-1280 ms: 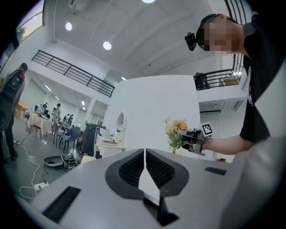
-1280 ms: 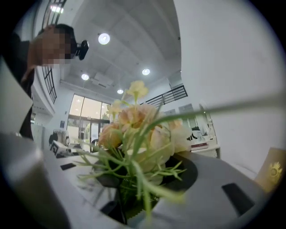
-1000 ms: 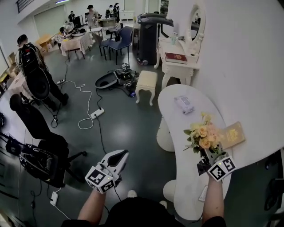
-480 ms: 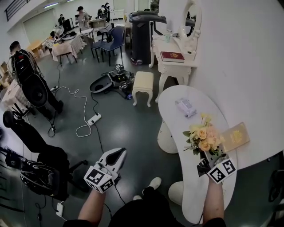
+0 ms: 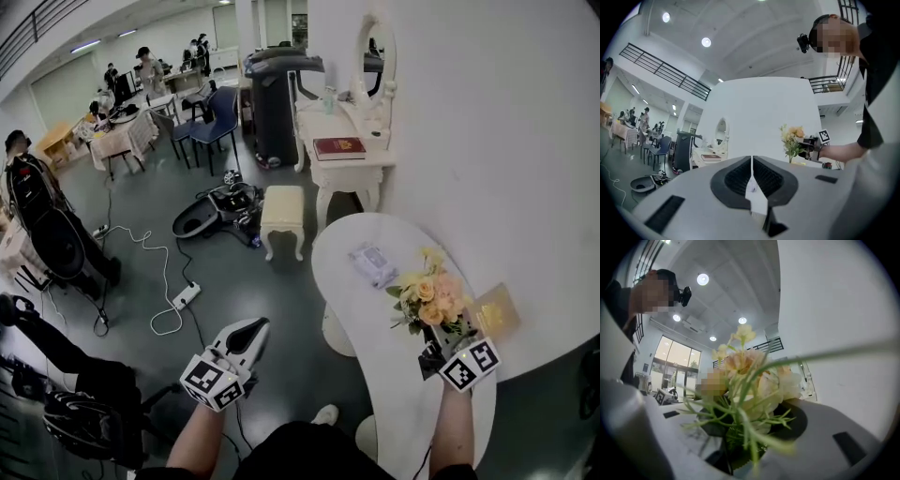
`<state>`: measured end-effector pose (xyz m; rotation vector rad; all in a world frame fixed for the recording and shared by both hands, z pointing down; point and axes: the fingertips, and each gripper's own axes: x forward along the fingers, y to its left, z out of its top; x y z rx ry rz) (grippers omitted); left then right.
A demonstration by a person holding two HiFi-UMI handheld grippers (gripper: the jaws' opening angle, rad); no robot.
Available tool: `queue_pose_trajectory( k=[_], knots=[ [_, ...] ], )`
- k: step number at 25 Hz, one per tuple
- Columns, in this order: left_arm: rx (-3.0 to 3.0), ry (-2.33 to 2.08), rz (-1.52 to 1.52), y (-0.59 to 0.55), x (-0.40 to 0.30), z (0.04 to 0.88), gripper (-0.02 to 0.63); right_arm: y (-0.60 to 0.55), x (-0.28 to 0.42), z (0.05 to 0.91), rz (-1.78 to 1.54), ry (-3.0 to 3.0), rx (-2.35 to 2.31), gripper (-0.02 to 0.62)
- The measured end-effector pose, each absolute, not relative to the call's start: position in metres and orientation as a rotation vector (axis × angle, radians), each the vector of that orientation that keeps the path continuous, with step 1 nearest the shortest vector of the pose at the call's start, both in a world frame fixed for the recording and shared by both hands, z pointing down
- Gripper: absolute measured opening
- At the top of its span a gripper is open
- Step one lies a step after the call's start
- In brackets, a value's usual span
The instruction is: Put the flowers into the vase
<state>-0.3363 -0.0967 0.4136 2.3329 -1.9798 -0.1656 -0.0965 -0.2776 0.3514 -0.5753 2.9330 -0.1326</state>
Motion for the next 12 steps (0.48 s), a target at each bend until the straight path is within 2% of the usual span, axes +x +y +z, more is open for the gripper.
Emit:
queue_pose_trajectory(
  k=[12],
  knots=[
    [2.542, -1.684, -0.147, -0.231, -0.274, 0.421, 0.020, -0.352, -0.028, 0.336, -0.021, 2.894, -0.832, 0.193]
  ],
)
